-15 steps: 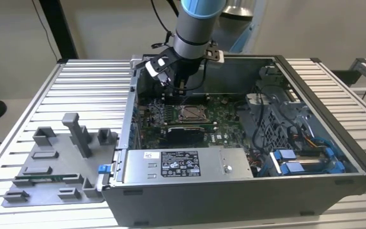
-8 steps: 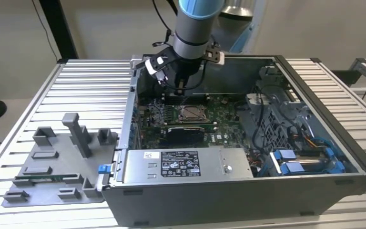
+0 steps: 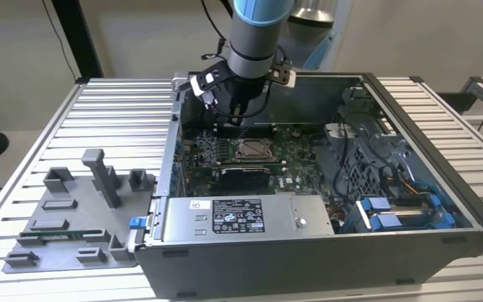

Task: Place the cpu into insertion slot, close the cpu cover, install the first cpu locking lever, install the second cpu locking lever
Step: 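Install the first cpu locking lever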

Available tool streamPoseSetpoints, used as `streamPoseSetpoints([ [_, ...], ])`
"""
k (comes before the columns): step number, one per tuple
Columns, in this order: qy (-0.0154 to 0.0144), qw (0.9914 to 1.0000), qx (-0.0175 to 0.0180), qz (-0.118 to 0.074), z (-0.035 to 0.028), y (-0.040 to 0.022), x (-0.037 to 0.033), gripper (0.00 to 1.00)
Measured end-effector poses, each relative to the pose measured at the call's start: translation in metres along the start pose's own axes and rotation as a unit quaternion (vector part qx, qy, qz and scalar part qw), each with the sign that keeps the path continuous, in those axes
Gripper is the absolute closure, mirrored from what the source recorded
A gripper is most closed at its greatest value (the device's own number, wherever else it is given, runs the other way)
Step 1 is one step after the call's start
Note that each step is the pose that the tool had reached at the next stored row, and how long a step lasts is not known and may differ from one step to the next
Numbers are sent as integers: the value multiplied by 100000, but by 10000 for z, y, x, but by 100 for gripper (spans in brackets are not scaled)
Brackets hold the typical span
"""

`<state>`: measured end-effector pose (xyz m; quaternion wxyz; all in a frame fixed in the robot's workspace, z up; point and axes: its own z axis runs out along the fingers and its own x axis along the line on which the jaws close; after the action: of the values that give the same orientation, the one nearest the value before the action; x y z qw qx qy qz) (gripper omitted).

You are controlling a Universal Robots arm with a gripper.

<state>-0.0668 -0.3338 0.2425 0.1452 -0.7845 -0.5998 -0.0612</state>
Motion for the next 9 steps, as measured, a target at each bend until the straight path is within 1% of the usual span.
streamPoseSetpoints([
  [1,9,100000,34,286,1,-4,-2,100],
  [5,125,99991,-104,1295,16,-19,-11,100],
  [9,127,99991,-107,1303,20,-19,-12,100],
])
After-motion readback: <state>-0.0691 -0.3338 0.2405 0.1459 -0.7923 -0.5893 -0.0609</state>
